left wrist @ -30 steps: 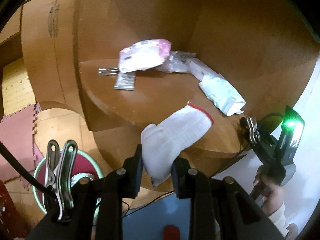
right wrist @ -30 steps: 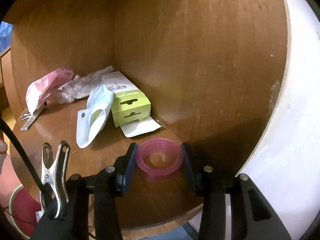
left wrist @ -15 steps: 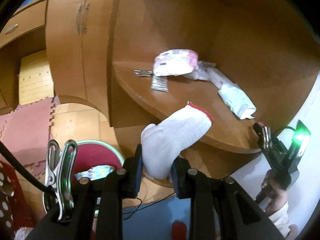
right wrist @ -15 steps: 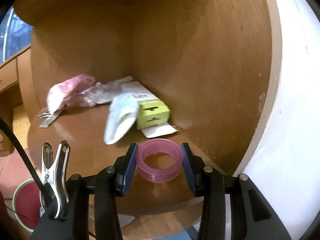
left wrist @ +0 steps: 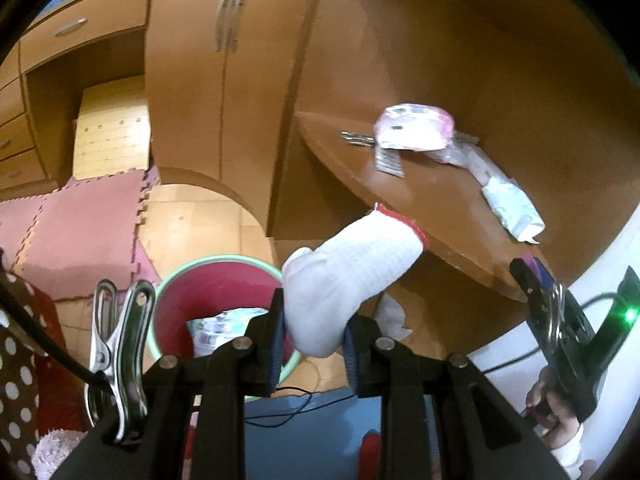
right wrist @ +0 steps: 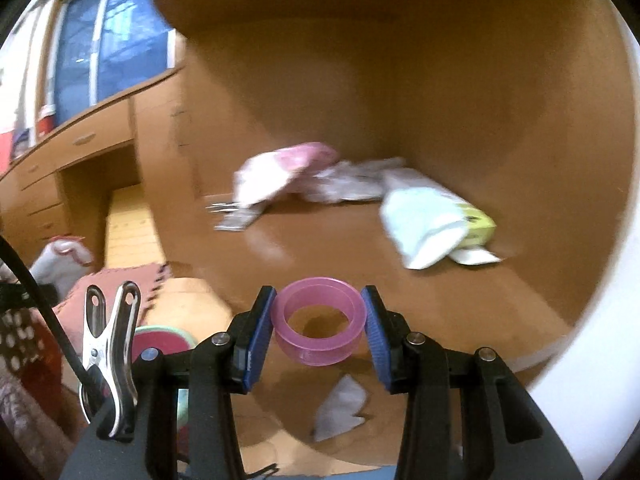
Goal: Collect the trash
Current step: 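Carry the glove and tape roll over the red bin with both tools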
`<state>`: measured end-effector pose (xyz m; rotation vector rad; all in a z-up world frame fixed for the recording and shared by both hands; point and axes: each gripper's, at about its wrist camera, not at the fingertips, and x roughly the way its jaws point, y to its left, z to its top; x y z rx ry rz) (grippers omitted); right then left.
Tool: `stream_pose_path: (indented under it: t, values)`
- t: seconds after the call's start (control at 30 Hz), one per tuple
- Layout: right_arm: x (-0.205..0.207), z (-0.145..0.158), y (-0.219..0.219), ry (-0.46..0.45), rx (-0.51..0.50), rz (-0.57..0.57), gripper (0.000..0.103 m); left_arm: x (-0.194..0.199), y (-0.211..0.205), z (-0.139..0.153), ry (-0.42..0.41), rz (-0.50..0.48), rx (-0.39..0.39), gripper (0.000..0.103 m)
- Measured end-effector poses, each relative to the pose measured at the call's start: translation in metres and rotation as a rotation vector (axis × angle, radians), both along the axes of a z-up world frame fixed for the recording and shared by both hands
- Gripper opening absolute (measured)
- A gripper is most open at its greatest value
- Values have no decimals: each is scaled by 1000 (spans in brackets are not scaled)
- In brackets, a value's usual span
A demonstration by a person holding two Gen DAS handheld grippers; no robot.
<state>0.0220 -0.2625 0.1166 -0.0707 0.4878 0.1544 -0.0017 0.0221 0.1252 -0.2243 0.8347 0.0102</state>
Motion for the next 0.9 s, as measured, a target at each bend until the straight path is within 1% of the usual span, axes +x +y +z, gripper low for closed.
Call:
stream_pose_path:
  t: [0.3, 0.5, 0.67, 0.9]
  values:
    - [-12, -3, 71, 36, -6, 178, 44, -10, 33, -14, 51, 69, -12, 25]
    - [-15, -14, 108, 77, -27, 270, 44, -11, 47, -25, 77, 87, -17, 25]
    - [-11, -26, 127, 115, -39, 312, 44, -9, 59, -41, 111, 109, -38, 25]
    - [-1, -42, 142, 186, -24, 341, 44, 0, 70, -69, 160, 125, -62, 25]
